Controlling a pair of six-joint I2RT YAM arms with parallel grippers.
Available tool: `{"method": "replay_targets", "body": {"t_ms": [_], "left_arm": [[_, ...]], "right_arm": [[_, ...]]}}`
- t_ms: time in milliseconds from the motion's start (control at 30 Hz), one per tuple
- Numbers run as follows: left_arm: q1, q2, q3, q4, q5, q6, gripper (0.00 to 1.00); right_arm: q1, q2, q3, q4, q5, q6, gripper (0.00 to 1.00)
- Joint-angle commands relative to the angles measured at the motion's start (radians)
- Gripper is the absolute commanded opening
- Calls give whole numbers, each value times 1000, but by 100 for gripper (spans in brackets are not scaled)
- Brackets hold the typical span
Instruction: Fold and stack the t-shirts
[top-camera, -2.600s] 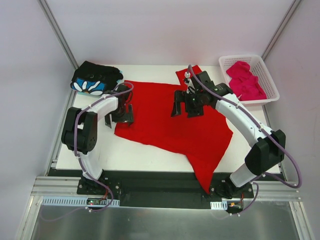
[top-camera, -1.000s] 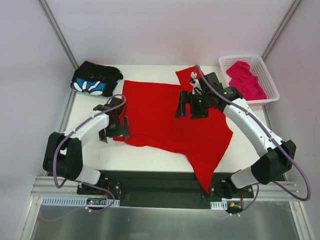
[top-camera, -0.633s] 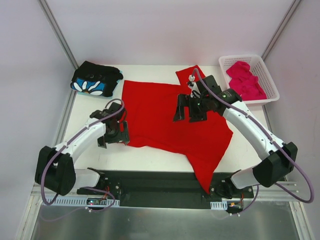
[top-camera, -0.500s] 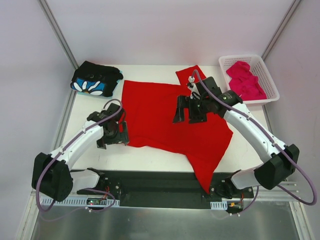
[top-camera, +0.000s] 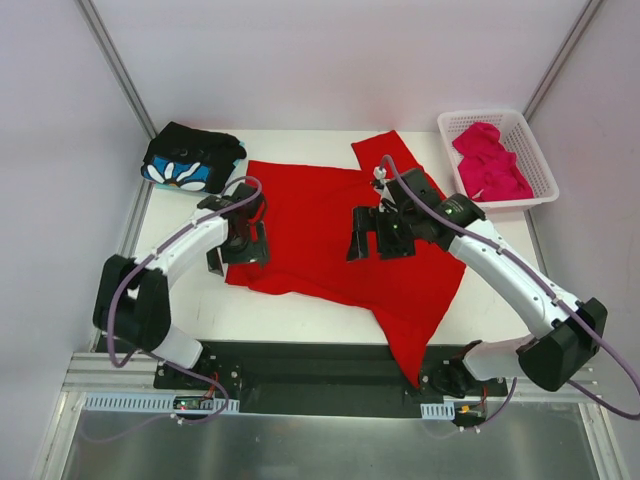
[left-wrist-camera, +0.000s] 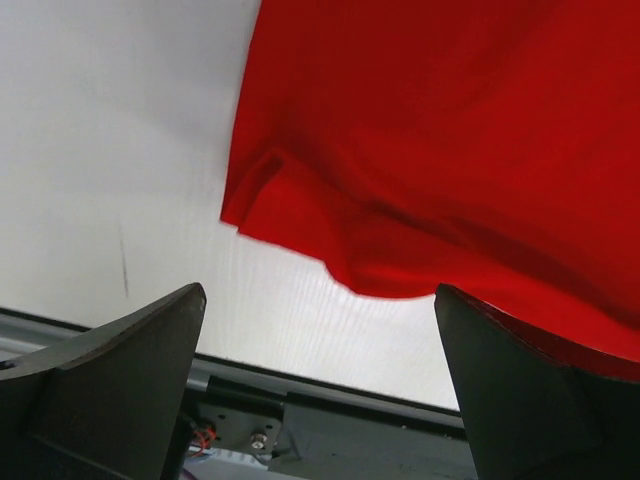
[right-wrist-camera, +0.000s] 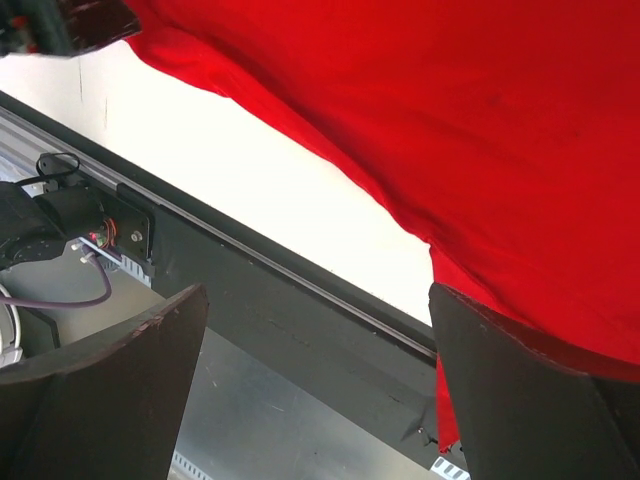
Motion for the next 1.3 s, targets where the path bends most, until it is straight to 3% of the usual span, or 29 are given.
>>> {"method": "replay_targets", "body": {"t_ms": [0, 167, 633, 1267], "left_arm": [[31, 110, 59, 77, 42, 25, 99], [74, 171, 57, 129, 87, 45, 99], [186, 76, -194, 266, 236, 51, 99], [142, -54, -402, 237, 311, -34, 99]], "right_arm": [[0, -61, -1, -28, 30, 7, 96], [0, -70, -1, -40, 34, -5, 96], [0, -72, -16, -36, 23, -8, 96], [0, -105, -56, -39, 13, 15, 96]]}}
